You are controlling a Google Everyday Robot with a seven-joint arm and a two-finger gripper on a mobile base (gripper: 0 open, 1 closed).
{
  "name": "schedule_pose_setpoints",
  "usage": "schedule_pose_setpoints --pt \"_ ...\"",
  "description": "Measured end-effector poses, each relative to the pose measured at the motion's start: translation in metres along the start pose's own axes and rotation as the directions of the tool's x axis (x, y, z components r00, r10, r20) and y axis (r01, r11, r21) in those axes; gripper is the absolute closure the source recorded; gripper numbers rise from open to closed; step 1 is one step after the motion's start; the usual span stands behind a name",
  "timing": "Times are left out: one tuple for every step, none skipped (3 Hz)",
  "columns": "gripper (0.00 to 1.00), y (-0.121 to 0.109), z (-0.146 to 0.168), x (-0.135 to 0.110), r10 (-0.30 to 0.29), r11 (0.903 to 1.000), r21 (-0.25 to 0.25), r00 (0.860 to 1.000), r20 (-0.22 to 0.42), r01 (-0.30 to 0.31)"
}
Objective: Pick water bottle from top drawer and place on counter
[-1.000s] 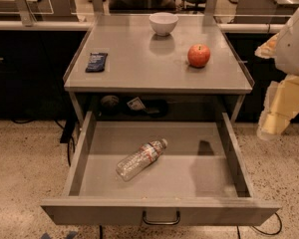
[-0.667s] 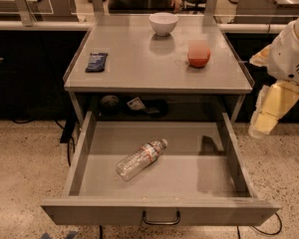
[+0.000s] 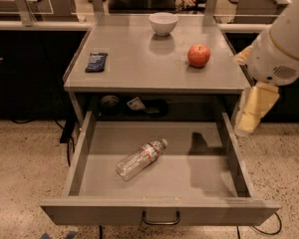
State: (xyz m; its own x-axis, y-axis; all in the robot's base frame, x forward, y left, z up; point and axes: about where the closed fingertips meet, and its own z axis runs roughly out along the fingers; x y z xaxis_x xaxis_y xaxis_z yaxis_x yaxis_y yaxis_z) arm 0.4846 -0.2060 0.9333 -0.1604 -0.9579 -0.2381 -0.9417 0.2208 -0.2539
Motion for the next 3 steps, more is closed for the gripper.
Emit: schedule_pose_setpoints --pt "0.0 -0.009 0.024 -0.036 -0.141 0.989 0.044 0.99 -0.017 0.141" --pt "0.0 -0.016 0.062 -0.049 -0.202 0.9783 0.039 0.979 -0.034 0.203" --pt "0.0 -0.011 0.113 -0.028 -0.159 0.9869 -0.03 0.987 -0.019 0.158"
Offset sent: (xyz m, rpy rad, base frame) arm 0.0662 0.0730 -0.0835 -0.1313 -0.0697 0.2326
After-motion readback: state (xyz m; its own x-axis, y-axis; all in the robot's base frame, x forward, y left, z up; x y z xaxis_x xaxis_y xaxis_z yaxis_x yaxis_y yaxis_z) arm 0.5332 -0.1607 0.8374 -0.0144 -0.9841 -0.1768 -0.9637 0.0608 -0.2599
